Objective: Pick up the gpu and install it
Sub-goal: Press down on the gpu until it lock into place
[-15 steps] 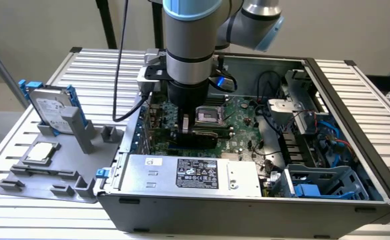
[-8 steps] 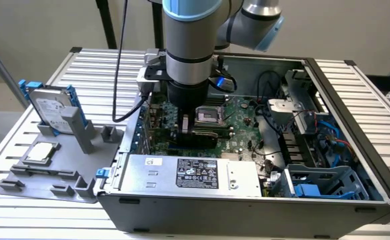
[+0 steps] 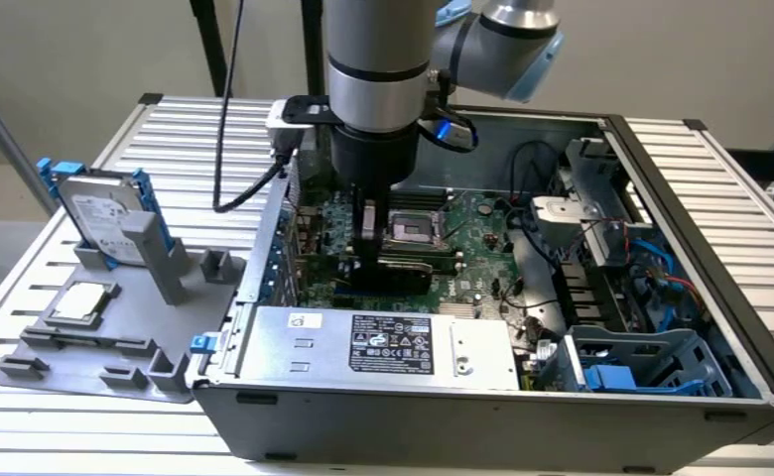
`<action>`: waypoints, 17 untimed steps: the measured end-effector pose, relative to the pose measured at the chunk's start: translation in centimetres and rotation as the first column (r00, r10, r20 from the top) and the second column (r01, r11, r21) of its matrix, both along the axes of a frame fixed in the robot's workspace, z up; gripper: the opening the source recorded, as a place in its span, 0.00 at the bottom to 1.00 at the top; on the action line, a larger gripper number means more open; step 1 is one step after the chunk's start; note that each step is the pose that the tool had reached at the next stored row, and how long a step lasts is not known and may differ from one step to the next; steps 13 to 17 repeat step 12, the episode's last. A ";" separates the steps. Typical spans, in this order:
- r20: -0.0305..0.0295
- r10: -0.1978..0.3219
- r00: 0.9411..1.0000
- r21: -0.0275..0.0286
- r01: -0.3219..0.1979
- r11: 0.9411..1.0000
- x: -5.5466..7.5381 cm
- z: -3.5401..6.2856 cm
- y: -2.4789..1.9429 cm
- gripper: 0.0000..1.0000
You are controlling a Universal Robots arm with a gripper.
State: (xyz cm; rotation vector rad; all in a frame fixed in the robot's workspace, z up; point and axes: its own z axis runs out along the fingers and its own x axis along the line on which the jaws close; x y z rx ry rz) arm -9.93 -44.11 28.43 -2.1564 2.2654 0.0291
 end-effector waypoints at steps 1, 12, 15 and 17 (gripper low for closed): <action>0.000 0.000 1.000 0.000 0.000 1.000 0.0 0.44 0.00 0.34; 0.000 0.000 1.000 0.002 0.000 1.000 0.0 1.42 0.00 0.11; 0.000 0.000 1.000 0.002 0.000 1.000 0.0 1.42 0.00 0.11; 0.000 0.000 1.000 0.002 0.000 1.000 0.0 1.42 0.00 0.11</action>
